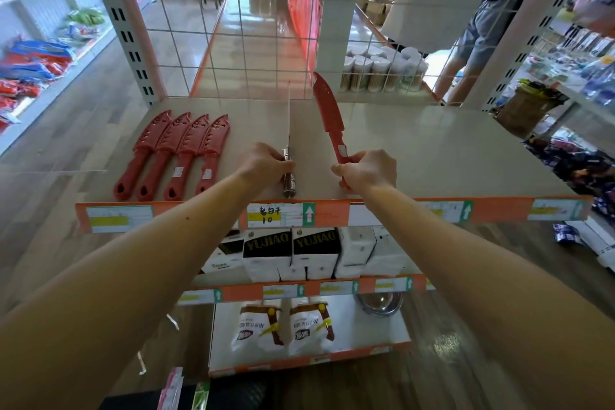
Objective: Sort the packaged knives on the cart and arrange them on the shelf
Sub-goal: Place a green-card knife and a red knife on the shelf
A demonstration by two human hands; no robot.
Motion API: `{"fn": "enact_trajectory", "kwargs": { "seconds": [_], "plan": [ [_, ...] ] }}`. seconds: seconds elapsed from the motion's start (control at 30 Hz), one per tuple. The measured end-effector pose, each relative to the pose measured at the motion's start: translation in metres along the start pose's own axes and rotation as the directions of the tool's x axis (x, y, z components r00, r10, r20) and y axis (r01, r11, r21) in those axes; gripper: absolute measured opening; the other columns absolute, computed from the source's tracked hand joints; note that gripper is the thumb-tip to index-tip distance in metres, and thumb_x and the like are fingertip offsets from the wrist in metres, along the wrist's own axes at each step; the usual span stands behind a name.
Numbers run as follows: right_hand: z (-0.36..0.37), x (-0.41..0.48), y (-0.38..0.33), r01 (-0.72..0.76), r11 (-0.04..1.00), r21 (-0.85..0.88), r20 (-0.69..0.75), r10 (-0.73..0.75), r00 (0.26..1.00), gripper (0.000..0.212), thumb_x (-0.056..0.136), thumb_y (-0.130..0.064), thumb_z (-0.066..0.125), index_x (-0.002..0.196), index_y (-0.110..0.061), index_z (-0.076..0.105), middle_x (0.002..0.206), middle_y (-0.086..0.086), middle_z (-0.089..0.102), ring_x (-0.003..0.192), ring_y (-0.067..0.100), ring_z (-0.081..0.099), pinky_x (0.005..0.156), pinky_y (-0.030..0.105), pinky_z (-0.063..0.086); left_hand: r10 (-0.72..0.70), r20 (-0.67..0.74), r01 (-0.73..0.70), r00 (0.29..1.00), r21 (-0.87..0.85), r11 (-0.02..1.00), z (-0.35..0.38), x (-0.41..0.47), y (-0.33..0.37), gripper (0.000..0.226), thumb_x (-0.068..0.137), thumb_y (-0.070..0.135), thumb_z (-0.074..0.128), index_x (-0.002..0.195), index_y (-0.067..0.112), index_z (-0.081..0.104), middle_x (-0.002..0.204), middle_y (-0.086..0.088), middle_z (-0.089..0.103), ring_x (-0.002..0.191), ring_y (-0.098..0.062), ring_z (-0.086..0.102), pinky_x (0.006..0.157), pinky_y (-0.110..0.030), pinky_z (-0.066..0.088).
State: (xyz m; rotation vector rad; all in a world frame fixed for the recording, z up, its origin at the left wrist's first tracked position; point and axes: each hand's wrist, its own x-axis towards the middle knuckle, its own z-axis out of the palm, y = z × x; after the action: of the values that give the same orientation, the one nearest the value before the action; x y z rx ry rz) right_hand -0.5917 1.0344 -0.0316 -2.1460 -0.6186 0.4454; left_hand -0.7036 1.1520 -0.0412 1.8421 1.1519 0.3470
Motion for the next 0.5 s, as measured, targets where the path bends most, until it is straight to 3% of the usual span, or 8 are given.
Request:
{"fn": "enact_trajectory", "kwargs": {
  "seconds": [0.07,0.13,0.33,0.5],
  "plan": [
    [0.001,0.0,0.0,0.006,1.0,-0.012,0.003,-0.006,1.0,0.026,0.079,-0.022,0.073,0.097,-0.004,0.071,0.092,0.01,0.073,0.084,0.023,0.071,0.08,0.037,0.058,0.028,-0.025,-0.027,0.999,0.023,0.999,0.0,-0.001,-0.003,0.022,0.087,0.021,0.064,0.1,0.004,0.071,0.09,-0.01,0.067,0.08,-0.018,0.055,0.074,-0.028,0.047],
    [0.003,0.0,0.0,0.013,1.0,-0.023,0.006,-0.013,1.0,0.028,0.08,-0.023,0.073,0.1,-0.004,0.07,0.094,0.01,0.073,0.085,0.023,0.071,0.081,0.037,0.058,0.06,-0.041,-0.059,0.997,0.032,0.998,0.001,-0.004,-0.005,0.021,0.087,0.018,0.063,0.101,0.004,0.071,0.095,-0.011,0.069,0.08,-0.018,0.057,0.075,-0.029,0.047],
    [0.004,0.001,0.001,-0.007,1.0,-0.028,-0.011,0.007,1.0,0.028,0.078,-0.025,0.074,0.097,-0.005,0.07,0.091,0.011,0.072,0.085,0.024,0.069,0.08,0.036,0.058,-0.06,0.021,0.063,0.998,-0.217,0.974,-0.002,-0.003,-0.012,0.004,0.08,0.009,0.07,0.084,0.007,0.071,0.094,-0.016,0.07,0.092,-0.03,0.067,0.091,-0.042,0.053],
    [0.002,0.0,0.0,-0.021,0.999,-0.038,-0.017,0.021,1.0,0.023,0.078,-0.024,0.074,0.092,-0.006,0.071,0.086,0.01,0.072,0.079,0.022,0.07,0.077,0.035,0.059,-0.057,0.021,0.06,0.998,-0.219,0.974,-0.005,-0.009,-0.009,0.028,0.082,0.01,0.068,0.108,0.001,0.066,0.102,-0.014,0.067,0.094,-0.027,0.065,0.094,-0.038,0.051]
  ]
}}
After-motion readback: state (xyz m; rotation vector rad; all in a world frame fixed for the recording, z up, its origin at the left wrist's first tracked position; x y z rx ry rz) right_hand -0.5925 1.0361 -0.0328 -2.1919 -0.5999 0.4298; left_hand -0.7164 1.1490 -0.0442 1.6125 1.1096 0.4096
